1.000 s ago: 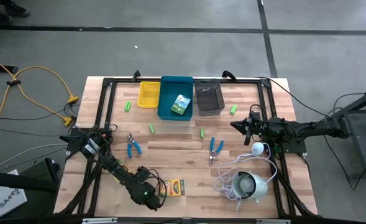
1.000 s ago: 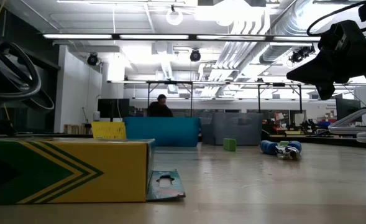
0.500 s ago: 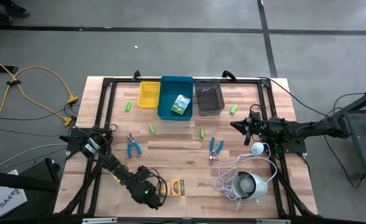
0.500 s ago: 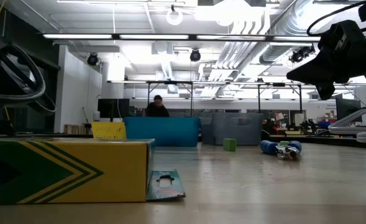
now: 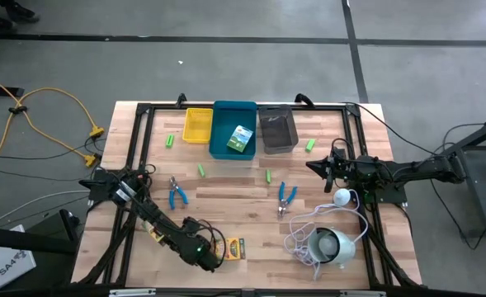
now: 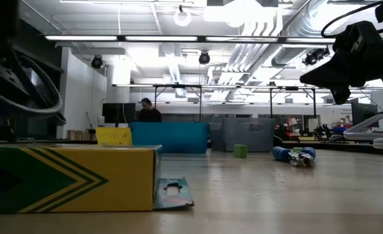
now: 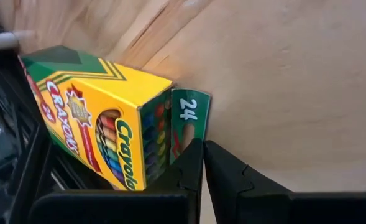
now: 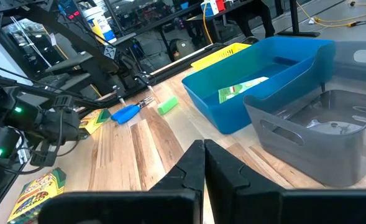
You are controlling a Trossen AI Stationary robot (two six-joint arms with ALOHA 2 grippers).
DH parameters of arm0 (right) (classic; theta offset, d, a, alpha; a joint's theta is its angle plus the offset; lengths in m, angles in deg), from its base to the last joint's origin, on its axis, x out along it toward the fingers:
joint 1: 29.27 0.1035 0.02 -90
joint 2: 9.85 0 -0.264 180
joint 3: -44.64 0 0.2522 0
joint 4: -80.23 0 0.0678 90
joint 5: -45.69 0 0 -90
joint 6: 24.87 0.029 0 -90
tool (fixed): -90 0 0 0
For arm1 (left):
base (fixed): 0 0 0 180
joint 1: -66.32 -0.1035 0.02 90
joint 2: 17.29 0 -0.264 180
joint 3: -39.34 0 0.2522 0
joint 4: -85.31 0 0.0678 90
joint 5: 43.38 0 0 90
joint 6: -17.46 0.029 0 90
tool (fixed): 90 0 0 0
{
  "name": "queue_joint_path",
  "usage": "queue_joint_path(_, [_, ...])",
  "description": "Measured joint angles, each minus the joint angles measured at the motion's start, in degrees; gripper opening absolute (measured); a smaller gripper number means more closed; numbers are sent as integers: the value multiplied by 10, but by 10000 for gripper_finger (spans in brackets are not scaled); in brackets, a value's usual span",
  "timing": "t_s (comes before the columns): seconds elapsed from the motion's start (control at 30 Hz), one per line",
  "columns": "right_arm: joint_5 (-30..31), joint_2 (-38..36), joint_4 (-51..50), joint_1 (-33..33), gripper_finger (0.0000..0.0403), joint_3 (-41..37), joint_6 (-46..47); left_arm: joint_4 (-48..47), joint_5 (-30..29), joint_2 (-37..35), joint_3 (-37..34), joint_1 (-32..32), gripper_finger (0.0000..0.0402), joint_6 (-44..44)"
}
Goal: Pick & Place School Supplies
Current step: Put the crayon box into the blue bin
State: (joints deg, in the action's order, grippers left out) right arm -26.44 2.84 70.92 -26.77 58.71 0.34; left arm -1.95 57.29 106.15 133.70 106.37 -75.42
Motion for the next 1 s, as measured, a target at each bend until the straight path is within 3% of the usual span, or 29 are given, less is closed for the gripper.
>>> queue_joint_path(0.67, [0, 0, 0, 0, 3, 0, 0, 4, -1, 0, 8, 2, 23, 15])
queue_joint_path(1.0, [0, 0, 0, 0, 3, 0, 0, -11, -3, 1, 16, 4, 79, 12])
